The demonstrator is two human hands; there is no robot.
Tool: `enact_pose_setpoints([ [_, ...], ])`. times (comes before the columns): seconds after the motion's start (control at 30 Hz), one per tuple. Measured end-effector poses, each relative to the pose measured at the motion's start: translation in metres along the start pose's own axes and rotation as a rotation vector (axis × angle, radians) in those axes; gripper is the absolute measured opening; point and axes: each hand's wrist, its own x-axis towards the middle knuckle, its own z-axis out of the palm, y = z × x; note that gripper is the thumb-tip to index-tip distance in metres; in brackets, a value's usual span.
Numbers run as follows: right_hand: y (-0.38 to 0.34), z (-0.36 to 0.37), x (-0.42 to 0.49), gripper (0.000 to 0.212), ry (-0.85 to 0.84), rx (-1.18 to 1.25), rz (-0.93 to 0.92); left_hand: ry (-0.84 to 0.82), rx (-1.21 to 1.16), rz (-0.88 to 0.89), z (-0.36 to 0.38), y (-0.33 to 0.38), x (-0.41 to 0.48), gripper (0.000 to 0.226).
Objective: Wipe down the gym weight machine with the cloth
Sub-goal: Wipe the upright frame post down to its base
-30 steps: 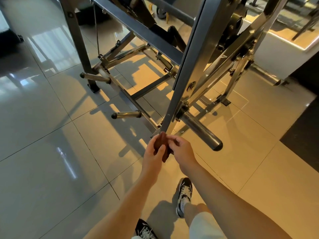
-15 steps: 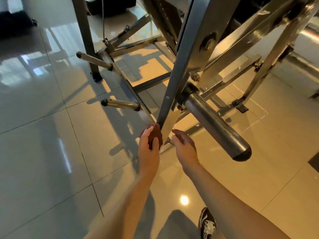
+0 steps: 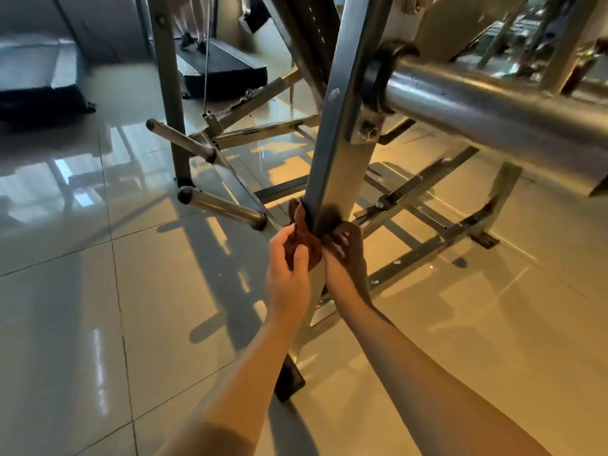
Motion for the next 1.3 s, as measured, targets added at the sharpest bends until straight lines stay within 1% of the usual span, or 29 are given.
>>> enact_pose_setpoints([
  [0.13, 0.016, 0.005, 0.002, 0.024, 0.053, 0.047, -0.042, 0.010, -0.056, 0.061, 0.002, -0.014, 0.003, 0.030],
  [0.33, 0.022, 0.012, 0.005, 0.028, 0.100, 0.058, 0.040, 0.031, -0.068, 0.075, 0.008, -0.019, 0.005, 0.031],
  [0.4, 0.021, 0.010, 0.006, 0.028, 0.087, 0.059, 0.052, 0.023, -0.058, 0.078, 0.007, -0.019, 0.004, 0.032],
  [0.5, 0.019, 0.004, 0.005, 0.029, 0.029, 0.038, 0.003, 0.025, -0.047, 0.120, 0.005, -0.006, 0.005, 0.032],
  [0.6, 0.001, -0.005, 0.009, 0.025, -0.041, 0.058, 0.010, 0.039, 0.031, 0.226, 0.010, 0.014, 0.017, 0.035],
  [0.63, -0.005, -0.008, 0.012, 0.027, -0.076, 0.074, 0.027, 0.031, 0.049, 0.254, 0.013, 0.016, 0.019, 0.036],
  [0.7, -0.016, -0.012, 0.015, 0.028, -0.103, 0.140, 0.064, 0.033, 0.053, 0.236, 0.014, 0.012, 0.014, 0.038],
  [0.77, -0.024, -0.013, 0.013, 0.016, -0.054, 0.119, 0.009, 0.042, 0.053, 0.183, 0.011, 0.005, 0.005, 0.037],
  [0.83, -0.034, -0.012, 0.008, 0.023, -0.028, 0.085, -0.049, 0.055, 0.068, 0.164, 0.006, 0.009, 0.003, 0.035],
  [0.9, -0.048, -0.011, 0.010, 0.029, 0.003, 0.140, -0.084, 0.048, 0.067, 0.184, 0.005, 0.028, 0.013, 0.037],
  [0.93, -0.051, -0.011, 0.016, 0.039, 0.013, 0.168, -0.098, 0.042, 0.061, 0.213, 0.007, 0.043, 0.020, 0.040],
  [1.0, -0.061, -0.014, 0.031, 0.071, -0.016, 0.227, -0.096, 0.027, 0.042, 0.293, 0.015, 0.079, 0.039, 0.051],
  [1.03, -0.069, -0.017, 0.034, 0.077, -0.028, 0.233, -0.107, 0.023, 0.052, 0.332, 0.020, 0.096, 0.047, 0.052],
  [1.07, -0.078, -0.022, 0.037, 0.079, -0.037, 0.225, -0.133, 0.031, 0.080, 0.382, 0.025, 0.111, 0.057, 0.051],
  [1.1, -0.083, -0.025, 0.036, 0.081, -0.041, 0.211, -0.163, 0.040, 0.106, 0.424, 0.029, 0.118, 0.063, 0.049],
  [1.17, -0.093, -0.030, 0.036, 0.094, -0.035, 0.220, -0.204, 0.059, 0.112, 0.460, 0.035, 0.118, 0.068, 0.045],
  [1.2, -0.098, -0.033, 0.034, 0.091, -0.064, 0.232, -0.196, 0.071, 0.113, 0.458, 0.035, 0.111, 0.065, 0.043],
  [1.23, -0.107, -0.037, 0.030, 0.075, -0.069, 0.228, -0.162, 0.081, 0.117, 0.454, 0.033, 0.105, 0.061, 0.042],
  [1.27, -0.111, -0.040, 0.028, 0.051, -0.095, 0.228, -0.132, 0.078, 0.123, 0.450, 0.030, 0.101, 0.055, 0.041],
  [1.3, -0.114, -0.043, 0.027, 0.035, -0.143, 0.226, -0.111, 0.062, 0.123, 0.441, 0.027, 0.100, 0.053, 0.041],
])
